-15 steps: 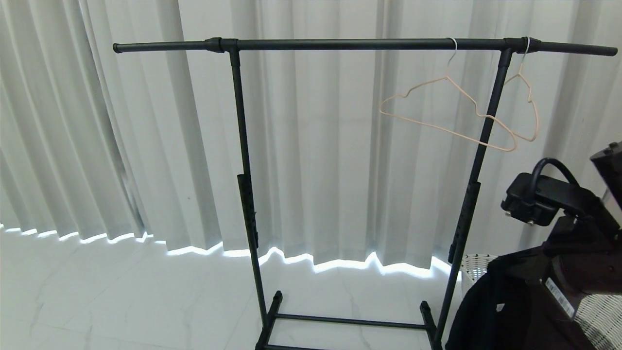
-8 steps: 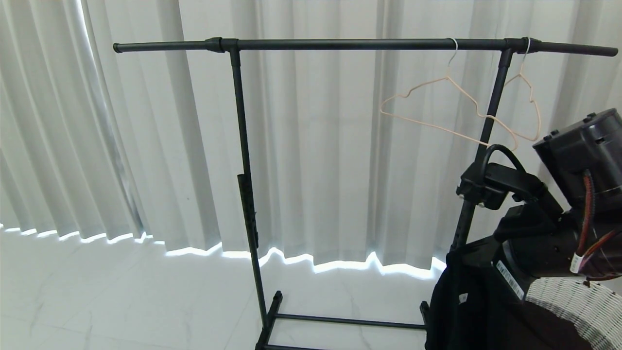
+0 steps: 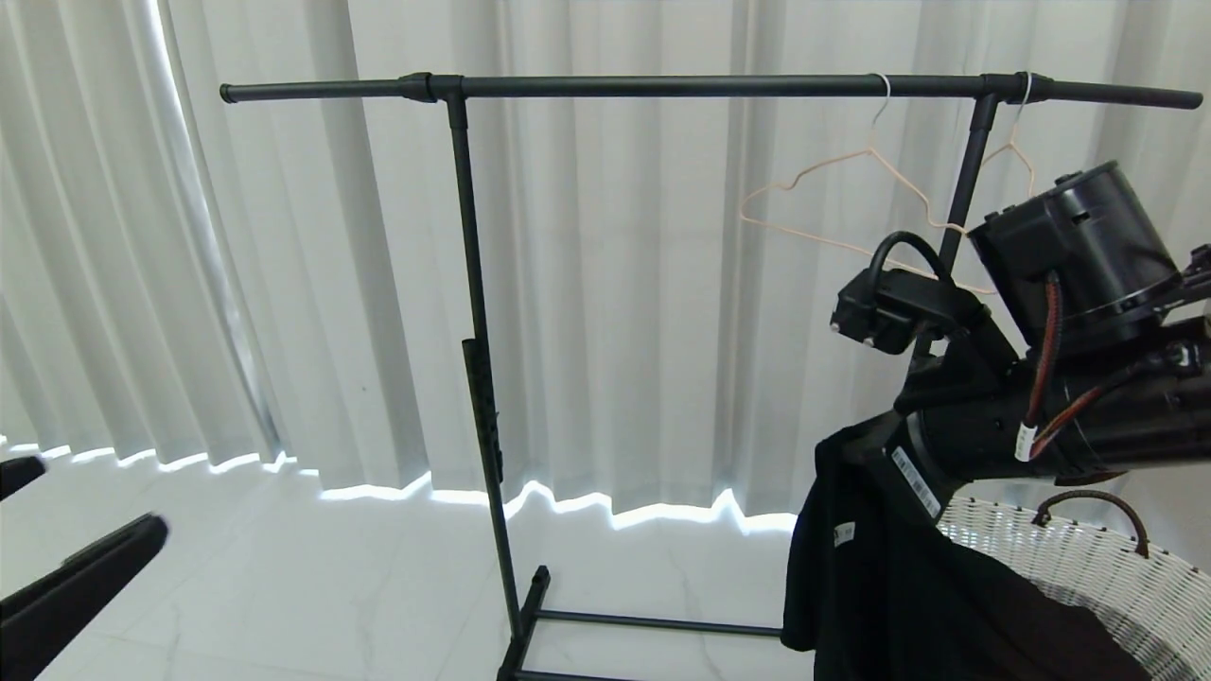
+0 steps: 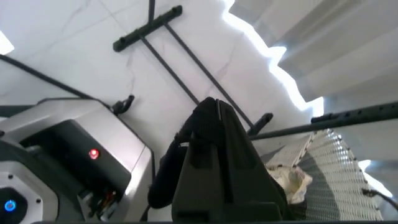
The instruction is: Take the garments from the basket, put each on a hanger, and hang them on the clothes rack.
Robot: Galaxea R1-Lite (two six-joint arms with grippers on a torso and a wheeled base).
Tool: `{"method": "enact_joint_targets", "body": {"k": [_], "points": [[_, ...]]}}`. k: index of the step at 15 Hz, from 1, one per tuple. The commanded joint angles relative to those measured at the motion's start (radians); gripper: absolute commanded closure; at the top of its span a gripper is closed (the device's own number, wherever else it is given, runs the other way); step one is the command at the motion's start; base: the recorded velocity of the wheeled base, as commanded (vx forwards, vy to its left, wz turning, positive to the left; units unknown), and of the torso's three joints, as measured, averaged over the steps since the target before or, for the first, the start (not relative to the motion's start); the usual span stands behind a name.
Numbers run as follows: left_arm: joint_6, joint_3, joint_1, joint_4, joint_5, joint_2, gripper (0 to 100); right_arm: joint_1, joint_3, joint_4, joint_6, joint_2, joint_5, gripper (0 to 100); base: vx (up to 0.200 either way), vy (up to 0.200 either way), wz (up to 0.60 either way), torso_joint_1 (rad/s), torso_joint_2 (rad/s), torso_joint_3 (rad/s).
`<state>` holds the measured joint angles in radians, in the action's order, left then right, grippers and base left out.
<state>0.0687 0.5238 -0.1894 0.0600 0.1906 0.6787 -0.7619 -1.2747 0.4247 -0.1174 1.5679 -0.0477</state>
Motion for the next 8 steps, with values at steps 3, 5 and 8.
{"method": "enact_joint_targets", "body": {"k": [3, 5, 8], "points": [[-0.012, 0.125, -0.225, 0.173, 0.073, 0.536, 0, -0.043, -0.129, -0.004, 0.004, 0.078, 0.0, 100, 0.0, 0.0, 0.0, 0.0, 0.0, 0.0], [-0.014, 0.148, -0.295, 0.185, 0.082, 0.607, 0, -0.062, -0.144, -0.004, 0.016, 0.08, 0.0, 100, 0.0, 0.0, 0.0, 0.0, 0.0, 0.0], [-0.064, 0.162, -0.424, 0.185, 0.167, 0.659, 0, -0.103, -0.144, -0.04, 0.056, 0.072, 0.005, 100, 0.0, 0.0, 0.0, 0.0, 0.0, 0.0]]}}
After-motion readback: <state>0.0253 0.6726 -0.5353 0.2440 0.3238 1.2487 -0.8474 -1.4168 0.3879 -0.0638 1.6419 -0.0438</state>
